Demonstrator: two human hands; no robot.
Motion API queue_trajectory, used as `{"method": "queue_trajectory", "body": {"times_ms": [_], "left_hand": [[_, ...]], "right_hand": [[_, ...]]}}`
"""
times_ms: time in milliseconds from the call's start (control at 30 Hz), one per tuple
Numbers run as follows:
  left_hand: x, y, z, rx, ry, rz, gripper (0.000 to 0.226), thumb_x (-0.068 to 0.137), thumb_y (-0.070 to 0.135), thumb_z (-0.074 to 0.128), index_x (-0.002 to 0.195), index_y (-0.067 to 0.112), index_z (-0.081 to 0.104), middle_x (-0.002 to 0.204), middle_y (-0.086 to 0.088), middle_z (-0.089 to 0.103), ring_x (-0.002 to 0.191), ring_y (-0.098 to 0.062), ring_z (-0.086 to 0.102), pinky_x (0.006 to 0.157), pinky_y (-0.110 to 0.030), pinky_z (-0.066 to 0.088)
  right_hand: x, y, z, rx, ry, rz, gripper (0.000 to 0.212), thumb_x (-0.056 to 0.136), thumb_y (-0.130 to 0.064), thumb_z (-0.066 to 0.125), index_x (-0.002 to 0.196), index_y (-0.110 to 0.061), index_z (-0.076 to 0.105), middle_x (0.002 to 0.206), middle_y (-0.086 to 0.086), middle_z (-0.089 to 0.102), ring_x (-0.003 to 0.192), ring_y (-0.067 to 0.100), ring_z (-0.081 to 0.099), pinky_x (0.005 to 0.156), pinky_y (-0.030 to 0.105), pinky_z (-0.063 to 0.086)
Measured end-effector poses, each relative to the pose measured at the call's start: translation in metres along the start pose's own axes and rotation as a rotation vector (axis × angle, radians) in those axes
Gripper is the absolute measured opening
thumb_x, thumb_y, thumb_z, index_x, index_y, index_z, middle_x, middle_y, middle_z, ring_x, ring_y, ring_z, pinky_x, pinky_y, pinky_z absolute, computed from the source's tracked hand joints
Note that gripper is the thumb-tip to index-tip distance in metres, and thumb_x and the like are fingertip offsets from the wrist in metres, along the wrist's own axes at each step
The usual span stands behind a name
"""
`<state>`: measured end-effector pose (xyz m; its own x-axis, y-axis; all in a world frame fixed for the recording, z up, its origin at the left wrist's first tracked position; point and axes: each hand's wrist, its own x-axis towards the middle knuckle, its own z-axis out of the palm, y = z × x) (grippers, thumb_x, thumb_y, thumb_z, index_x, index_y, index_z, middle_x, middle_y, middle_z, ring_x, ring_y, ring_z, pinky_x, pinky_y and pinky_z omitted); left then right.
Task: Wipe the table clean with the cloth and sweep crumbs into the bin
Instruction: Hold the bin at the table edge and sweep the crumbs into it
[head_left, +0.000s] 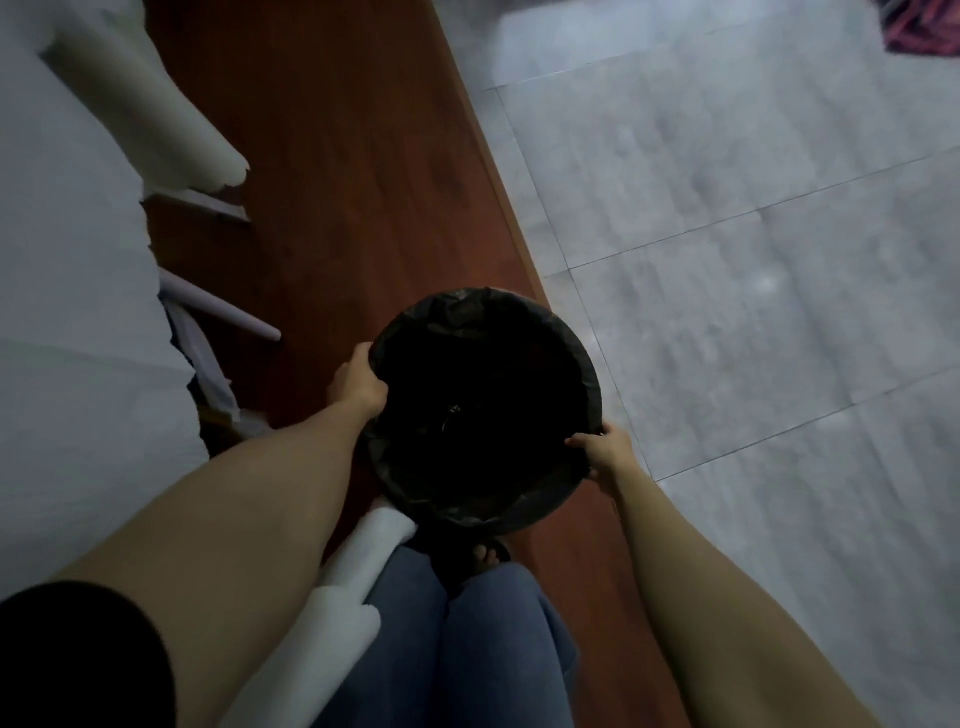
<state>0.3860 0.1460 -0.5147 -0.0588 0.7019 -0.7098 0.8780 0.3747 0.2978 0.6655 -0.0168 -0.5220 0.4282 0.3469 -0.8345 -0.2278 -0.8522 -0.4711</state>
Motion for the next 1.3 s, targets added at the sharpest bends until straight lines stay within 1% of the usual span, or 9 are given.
{"method": "queue_trajectory", "body": {"times_ms": [133,400,567,633,733,833,933,1100,1300], "left_hand": [[-0.025,0.018,-0.027,0.01,0.039,0.009,0.05,0.1,0.012,0.042,0.146,0.03,0.034,0.134,-0.016,0.052,0.112,-0.042,0.056,0.087,-0.043,0.046],[-0.12,0.069,-0.131,-0.053,0.034,0.107,0.051,0.098,0.016,0.043,0.146,0.029,0.032,0.133,-0.016,0.053,0.116,-0.041,0.054,0.097,-0.05,0.048],[-0.19,0.093,-0.195,-0.106,0.059,0.149,0.067,0.096,0.014,0.046,0.156,0.028,0.019,0.15,-0.015,0.039,0.128,-0.039,0.047,0.106,-0.049,0.042],[-0.219,0.099,-0.213,-0.138,0.103,0.181,0.071,0.096,0.014,0.047,0.158,0.028,0.014,0.155,-0.012,0.03,0.136,-0.036,0.039,0.112,-0.046,0.038],[-0.263,0.095,-0.24,-0.169,0.205,0.355,0.07,0.096,0.016,0.051,0.158,0.024,0.018,0.158,-0.01,0.028,0.143,-0.03,0.032,0.117,-0.042,0.031],[-0.306,0.07,-0.271,-0.164,0.319,0.545,0.065,0.097,0.017,0.054,0.155,0.021,0.027,0.156,-0.009,0.034,0.143,-0.025,0.032,0.119,-0.036,0.027],[-0.341,0.026,-0.295,-0.129,0.464,0.609,0.056,0.099,0.02,0.052,0.152,0.019,0.033,0.154,-0.007,0.038,0.141,-0.024,0.034,0.115,-0.031,0.026],[-0.371,-0.081,-0.317,-0.047,0.641,0.467,0.051,0.104,0.025,0.045,0.152,0.016,0.035,0.158,-0.011,0.031,0.147,-0.029,0.025,0.121,-0.044,0.022],[-0.385,-0.162,-0.312,0.142,0.729,0.238,0.058,0.099,0.043,0.037,0.149,0.015,0.042,0.158,-0.016,0.031,0.147,-0.041,0.02,0.117,-0.059,0.02]], "right_hand": [[-0.04,-0.021,-0.012,0.016,0.001,-0.06,0.031,0.083,0.008,0.06,0.107,-0.012,0.058,0.102,0.013,0.065,0.091,0.031,0.062,0.081,0.049,0.055],[-0.182,-0.089,-0.06,0.019,-0.045,-0.21,0.032,0.088,-0.001,0.059,0.116,-0.015,0.056,0.102,0.005,0.063,0.092,0.027,0.062,0.08,0.056,0.056],[-0.265,-0.123,-0.074,0.063,-0.021,-0.312,0.029,0.088,0.001,0.058,0.114,-0.013,0.058,0.099,0.007,0.063,0.089,0.026,0.063,0.065,0.036,0.061],[-0.294,-0.129,-0.075,0.08,-0.018,-0.352,0.029,0.088,0.002,0.058,0.112,-0.014,0.059,0.099,0.007,0.064,0.088,0.024,0.064,0.07,0.038,0.06],[-0.328,-0.134,-0.073,0.108,0.012,-0.384,0.026,0.088,0.003,0.059,0.108,-0.014,0.058,0.095,0.006,0.065,0.086,0.024,0.064,0.073,0.042,0.059],[-0.352,-0.133,-0.069,0.109,0.042,-0.399,0.022,0.087,0.002,0.061,0.099,-0.017,0.06,0.09,0.008,0.065,0.087,0.031,0.065,0.078,0.054,0.057],[-0.373,-0.131,-0.061,0.095,0.062,-0.402,0.027,0.084,-0.003,0.064,0.087,-0.029,0.06,0.089,0.006,0.066,0.09,0.034,0.066,0.08,0.059,0.055],[-0.396,-0.117,-0.047,0.07,0.082,-0.41,0.023,0.078,-0.009,0.067,0.082,-0.031,0.061,0.086,0.005,0.068,0.087,0.031,0.068,0.079,0.059,0.056],[-0.393,-0.109,-0.039,0.034,0.106,-0.436,0.024,0.077,-0.013,0.068,0.079,-0.036,0.062,0.09,0.008,0.069,0.088,0.032,0.068,0.078,0.059,0.056]]}}
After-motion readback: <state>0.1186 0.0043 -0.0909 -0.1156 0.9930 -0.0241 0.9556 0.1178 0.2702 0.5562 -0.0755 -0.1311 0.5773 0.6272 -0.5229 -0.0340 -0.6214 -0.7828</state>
